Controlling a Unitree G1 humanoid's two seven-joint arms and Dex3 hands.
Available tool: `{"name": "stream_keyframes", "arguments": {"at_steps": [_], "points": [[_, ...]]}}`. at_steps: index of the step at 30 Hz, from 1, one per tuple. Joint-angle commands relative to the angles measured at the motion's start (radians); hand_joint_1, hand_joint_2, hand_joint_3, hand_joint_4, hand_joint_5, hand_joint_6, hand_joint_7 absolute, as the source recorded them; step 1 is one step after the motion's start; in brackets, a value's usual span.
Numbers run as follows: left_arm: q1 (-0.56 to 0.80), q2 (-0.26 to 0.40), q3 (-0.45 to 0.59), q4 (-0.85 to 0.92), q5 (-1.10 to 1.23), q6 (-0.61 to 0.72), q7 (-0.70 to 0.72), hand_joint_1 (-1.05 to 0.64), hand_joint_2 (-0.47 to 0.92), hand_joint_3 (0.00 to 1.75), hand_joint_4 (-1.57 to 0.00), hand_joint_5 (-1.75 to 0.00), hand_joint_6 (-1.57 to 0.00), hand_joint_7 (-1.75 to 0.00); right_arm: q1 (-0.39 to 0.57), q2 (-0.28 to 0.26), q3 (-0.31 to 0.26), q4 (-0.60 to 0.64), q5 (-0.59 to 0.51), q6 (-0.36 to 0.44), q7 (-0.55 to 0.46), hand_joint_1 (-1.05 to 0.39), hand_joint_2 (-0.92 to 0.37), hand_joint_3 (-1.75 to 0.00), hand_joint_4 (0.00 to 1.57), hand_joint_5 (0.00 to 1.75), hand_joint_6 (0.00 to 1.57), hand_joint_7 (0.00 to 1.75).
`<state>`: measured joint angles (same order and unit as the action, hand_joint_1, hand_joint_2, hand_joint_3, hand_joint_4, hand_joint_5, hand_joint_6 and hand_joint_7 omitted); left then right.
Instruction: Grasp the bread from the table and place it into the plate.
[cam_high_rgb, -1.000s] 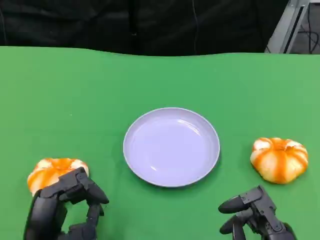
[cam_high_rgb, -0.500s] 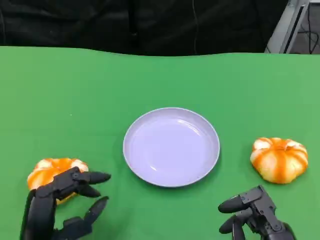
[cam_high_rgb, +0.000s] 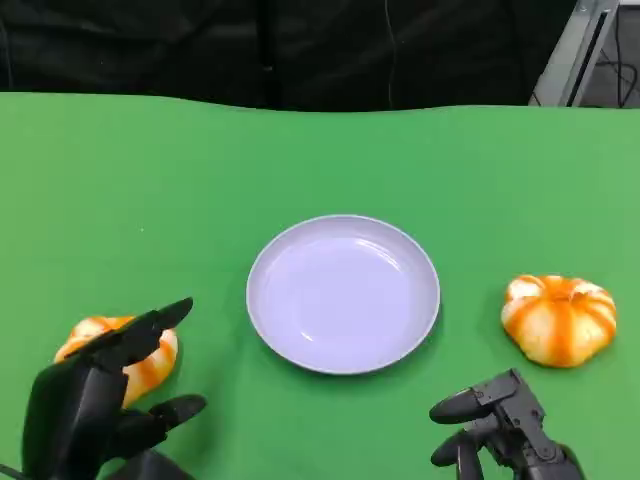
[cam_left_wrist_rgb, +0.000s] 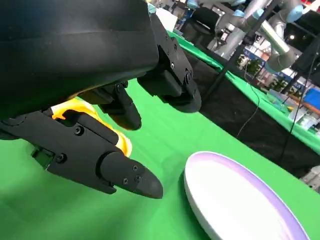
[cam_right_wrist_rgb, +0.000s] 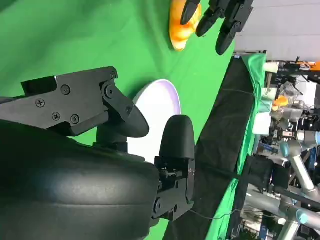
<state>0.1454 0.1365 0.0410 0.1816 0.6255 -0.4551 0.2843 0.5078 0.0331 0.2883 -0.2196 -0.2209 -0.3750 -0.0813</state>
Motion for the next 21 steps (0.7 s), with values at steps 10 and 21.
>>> {"name": "stream_keyframes", "arguments": {"at_steps": [10,21], "points": [[-0.067,0.088,-0.158,-0.280,0.403,0.581,-0.287,-0.49,0.91,0.03,-0.34,-0.20,-0.35,0.00,-0.001,0.004,0.012,-0.006,-0.020,0.002,-0.023,-0.06,-0.92,-1.00,0.17,1.75,0.01,1.75],[-0.172,0.119,-0.285,-0.192,0.501,0.794,-0.378,-0.48,0.88,0.00,-0.36,-0.22,-0.35,0.00,0.006,0.001,0.017,-0.015,-0.020,0.007,-0.022,-0.07,-0.92,-0.99,0.18,1.75,0.01,1.75]]}}
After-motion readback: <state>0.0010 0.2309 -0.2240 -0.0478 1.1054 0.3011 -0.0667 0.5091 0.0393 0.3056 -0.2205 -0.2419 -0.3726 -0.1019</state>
